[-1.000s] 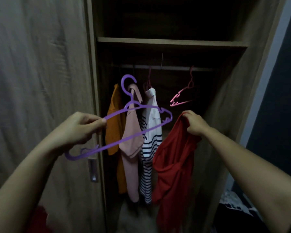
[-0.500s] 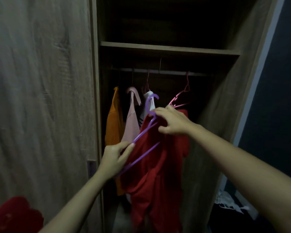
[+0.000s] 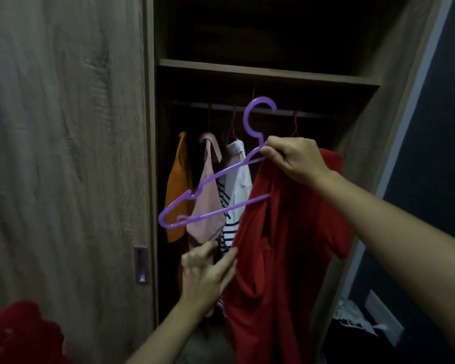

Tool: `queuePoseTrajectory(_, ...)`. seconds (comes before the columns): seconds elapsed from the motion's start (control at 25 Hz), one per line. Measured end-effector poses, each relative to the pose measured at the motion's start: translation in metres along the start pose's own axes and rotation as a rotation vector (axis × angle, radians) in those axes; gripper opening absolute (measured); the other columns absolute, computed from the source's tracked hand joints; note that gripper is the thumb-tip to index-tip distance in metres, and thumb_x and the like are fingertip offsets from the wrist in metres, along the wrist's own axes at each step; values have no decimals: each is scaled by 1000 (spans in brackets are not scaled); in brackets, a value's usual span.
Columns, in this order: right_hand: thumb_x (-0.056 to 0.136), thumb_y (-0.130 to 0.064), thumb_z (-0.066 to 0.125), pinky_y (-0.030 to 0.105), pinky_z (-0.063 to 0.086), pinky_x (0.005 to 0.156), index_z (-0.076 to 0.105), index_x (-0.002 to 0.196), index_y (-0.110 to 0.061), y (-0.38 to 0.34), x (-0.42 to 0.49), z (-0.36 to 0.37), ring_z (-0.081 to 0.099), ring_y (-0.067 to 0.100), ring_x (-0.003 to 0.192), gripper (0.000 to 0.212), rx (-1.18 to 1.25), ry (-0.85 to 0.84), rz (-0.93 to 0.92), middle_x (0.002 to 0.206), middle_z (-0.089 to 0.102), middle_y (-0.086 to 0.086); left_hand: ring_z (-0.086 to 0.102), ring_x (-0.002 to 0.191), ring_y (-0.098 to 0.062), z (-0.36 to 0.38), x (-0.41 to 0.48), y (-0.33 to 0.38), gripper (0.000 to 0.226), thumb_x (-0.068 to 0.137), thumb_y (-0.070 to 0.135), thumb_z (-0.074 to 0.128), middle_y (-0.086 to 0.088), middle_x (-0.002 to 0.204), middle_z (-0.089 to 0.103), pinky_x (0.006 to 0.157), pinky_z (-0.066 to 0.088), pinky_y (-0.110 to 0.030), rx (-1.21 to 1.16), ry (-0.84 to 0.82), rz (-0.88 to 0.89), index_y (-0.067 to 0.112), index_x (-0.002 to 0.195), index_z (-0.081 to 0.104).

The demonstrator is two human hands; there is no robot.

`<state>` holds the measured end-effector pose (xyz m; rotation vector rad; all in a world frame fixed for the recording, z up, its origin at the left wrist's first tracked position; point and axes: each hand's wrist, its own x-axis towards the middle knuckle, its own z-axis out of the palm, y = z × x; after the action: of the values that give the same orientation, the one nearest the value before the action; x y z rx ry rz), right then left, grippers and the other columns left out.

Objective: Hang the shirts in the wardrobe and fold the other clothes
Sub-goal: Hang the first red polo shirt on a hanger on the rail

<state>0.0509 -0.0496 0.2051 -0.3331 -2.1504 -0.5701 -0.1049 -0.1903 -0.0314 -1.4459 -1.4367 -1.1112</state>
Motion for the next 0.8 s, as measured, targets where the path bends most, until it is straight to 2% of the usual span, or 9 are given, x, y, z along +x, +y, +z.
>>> queuePoseTrajectory(0.08,92,-49,33,34,42,49,61,83,-18,2,-3,-2,66,28,67,43,6,1,0,71,67,3,41,113,-27,15,10,8,38,82,62,41,-4,125,39,92,41,-43,-134,-364,-358,44,107,63)
queuePoseTrajectory(0.12,92,-49,33,34,42,49,61,83,-18,3,-5,-4,66,27,67,43,5,-3,5,70,66,2,38,120,-26,24,21,10,45,78,66,36,-3,130,37,97,40,-45,-177,-527,-429,45,107,63)
queuePoseTrajectory(0.24,92,-50,31,33,41,51,59,82,-18,12,-14,-13,64,25,68,44,27,-19,57,69,64,2,45,120,-25,45,40,12,45,77,53,50,-4,126,41,101,40,-34,-349,-800,-415,37,119,55)
queuePoseTrajectory(0.32,92,-49,32,31,39,51,53,83,-21,24,-28,-22,62,24,67,36,27,-38,69,69,63,3,52,108,-19,46,45,-2,62,73,18,67,-4,118,42,84,43,-14,-512,-967,-500,28,130,46)
queuePoseTrajectory(0.4,92,-48,33,29,38,51,46,87,-24,43,-49,-27,60,23,67,27,19,-95,46,71,64,5,55,75,-5,36,56,-30,74,65,5,65,-3,103,49,58,42,-7,-660,-1157,-574,24,133,44)
queuePoseTrajectory(0.48,92,-55,27,32,45,52,50,89,-23,60,-76,-29,64,28,69,40,-3,-150,70,75,67,6,47,48,-4,21,81,-52,66,60,6,58,-14,89,59,45,39,-15,-683,-1206,-599,29,121,54)
queuePoseTrajectory(0.6,93,-63,13,32,47,50,61,83,-19,70,-110,-20,68,27,69,66,-81,-165,112,77,69,3,44,36,-5,7,122,-53,46,73,-12,51,-14,77,59,36,36,-16,-605,-1122,-691,22,101,66)
queuePoseTrajectory(0.68,92,-64,13,30,44,51,61,84,-22,54,-115,-4,68,24,73,64,-145,-189,164,79,69,-1,55,49,-10,7,146,-35,29,78,-6,51,-12,77,63,46,43,-17,-462,-997,-744,13,90,69)
queuePoseTrajectory(0.8,91,-61,29,32,45,62,58,92,-26,20,-100,20,65,25,87,45,-91,-292,364,87,69,-1,60,95,-27,9,173,12,20,84,11,56,-14,112,53,82,46,-31,-89,-853,-655,1,101,60)
